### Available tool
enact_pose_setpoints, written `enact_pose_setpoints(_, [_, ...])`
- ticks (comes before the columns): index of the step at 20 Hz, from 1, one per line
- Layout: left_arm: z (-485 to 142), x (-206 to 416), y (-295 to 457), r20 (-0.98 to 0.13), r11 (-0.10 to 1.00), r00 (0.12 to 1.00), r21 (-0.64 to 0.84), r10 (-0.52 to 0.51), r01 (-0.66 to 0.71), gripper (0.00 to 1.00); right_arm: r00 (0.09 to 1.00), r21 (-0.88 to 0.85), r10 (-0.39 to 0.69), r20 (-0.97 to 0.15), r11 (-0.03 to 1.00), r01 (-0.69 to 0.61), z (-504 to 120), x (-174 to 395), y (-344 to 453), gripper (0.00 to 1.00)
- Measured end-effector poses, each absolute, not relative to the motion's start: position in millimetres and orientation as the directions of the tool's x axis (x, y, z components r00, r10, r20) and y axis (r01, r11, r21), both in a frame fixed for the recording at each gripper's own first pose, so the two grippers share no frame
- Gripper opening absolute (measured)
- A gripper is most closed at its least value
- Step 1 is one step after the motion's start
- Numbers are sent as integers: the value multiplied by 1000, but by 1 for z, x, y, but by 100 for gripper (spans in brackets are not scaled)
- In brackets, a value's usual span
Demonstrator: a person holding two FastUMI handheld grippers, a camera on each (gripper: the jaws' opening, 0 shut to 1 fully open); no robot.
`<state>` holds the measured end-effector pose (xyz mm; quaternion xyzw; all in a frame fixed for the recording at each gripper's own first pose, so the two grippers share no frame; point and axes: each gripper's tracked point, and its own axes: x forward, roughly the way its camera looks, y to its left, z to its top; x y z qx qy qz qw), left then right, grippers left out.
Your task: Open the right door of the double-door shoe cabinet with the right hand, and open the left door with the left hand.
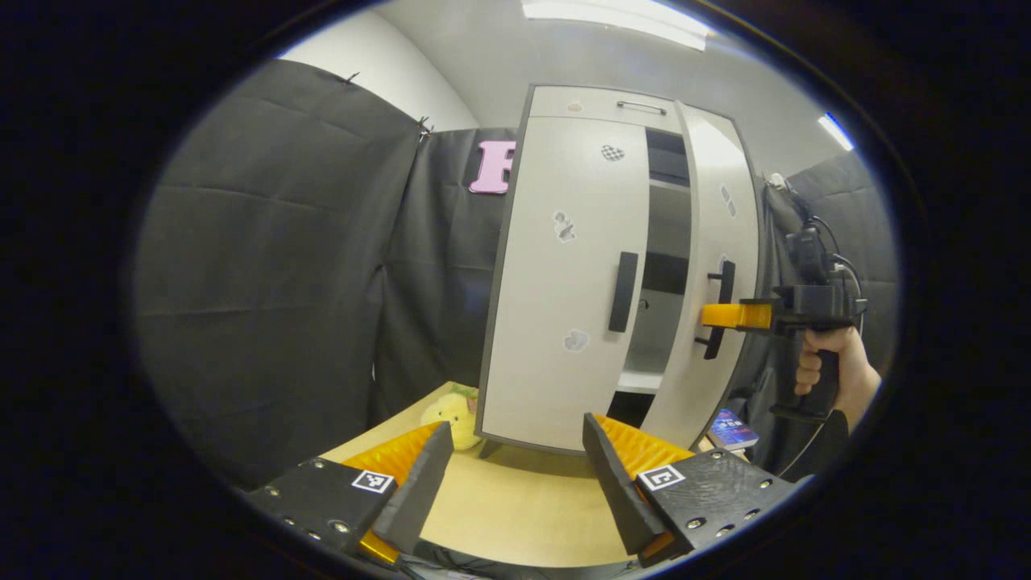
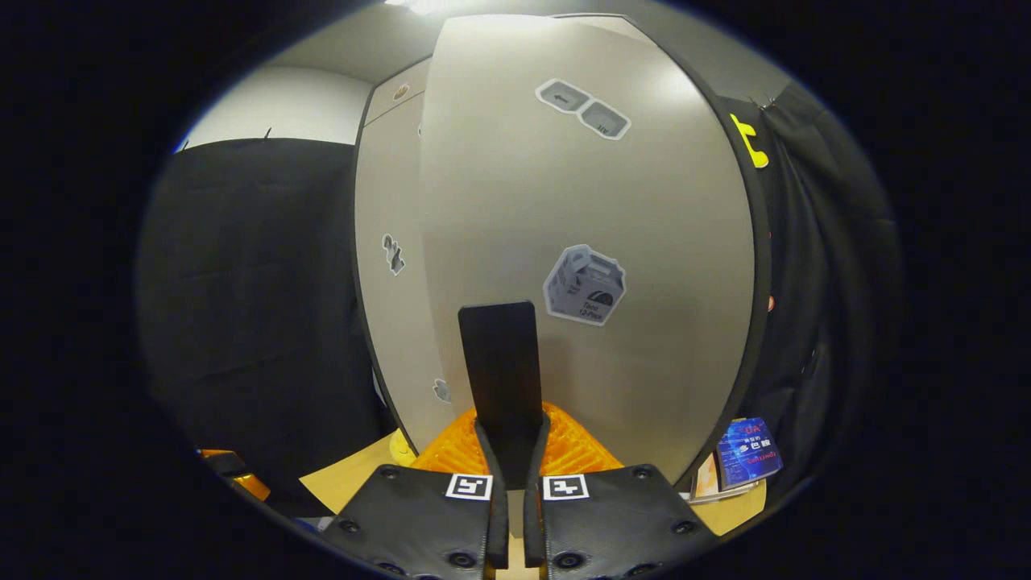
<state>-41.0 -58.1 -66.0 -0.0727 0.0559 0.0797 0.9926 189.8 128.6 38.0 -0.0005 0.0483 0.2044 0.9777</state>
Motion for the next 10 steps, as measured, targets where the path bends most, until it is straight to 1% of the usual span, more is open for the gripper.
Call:
enact_pose_setpoints(6, [-74, -71, -91, -148, 972, 974, -134, 174, -194, 94, 904, 29, 422, -71, 907, -421, 38, 178, 115, 9])
enact_pose_setpoints(10, [-76, -95, -113, -127, 971, 973, -120, 193, -208, 94, 906, 30, 422, -35, 907, -421, 38, 173, 101, 9])
